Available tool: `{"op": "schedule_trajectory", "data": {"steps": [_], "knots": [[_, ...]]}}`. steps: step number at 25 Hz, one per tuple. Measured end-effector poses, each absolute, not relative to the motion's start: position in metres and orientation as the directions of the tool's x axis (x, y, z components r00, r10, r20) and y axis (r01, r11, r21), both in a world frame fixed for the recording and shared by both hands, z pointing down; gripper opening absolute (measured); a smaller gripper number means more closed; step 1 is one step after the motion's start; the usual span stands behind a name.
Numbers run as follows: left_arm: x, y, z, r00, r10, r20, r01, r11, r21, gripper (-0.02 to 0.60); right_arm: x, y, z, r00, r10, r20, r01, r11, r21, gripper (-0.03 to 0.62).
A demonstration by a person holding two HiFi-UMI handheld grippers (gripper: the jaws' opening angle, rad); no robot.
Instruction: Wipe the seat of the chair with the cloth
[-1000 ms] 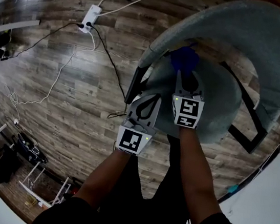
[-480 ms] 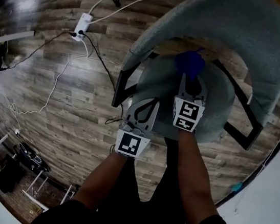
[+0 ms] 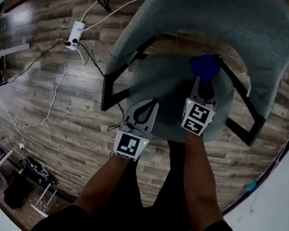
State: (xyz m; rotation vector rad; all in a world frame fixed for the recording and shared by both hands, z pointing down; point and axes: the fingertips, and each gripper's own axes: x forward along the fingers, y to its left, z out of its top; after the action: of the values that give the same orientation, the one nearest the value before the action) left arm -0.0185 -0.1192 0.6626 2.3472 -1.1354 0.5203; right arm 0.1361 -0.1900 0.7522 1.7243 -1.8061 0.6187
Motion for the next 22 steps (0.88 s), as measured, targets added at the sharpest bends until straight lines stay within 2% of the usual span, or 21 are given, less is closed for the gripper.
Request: {"op": "schedule_trajectory", "data": {"steps": [12, 18, 22], "knots": [[0.019, -0.109, 0.660, 0.632, -0.586, 0.507, -0.753, -0.620, 0.223, 0.002, 0.226, -0.162, 0.756, 0.150, -0.710, 0.688, -0.988, -0.085, 0.128, 0.091], [0.016, -0.104, 0.666, 0.622, -0.586, 0.519, -0.759, -0.614, 0.217, 0.002, 0.242, -0.154, 0.754, 0.197, -0.697, 0.689, -0.980, -0.123, 0.156, 0.091], [0.015, -0.104, 0.662, 0.627, -0.593, 0.506, -0.762, -0.602, 0.239, 0.002, 0.232, -0.156, 0.743, 0.179, -0.733, 0.656, -0.983, -0.115, 0.140, 0.091]]}}
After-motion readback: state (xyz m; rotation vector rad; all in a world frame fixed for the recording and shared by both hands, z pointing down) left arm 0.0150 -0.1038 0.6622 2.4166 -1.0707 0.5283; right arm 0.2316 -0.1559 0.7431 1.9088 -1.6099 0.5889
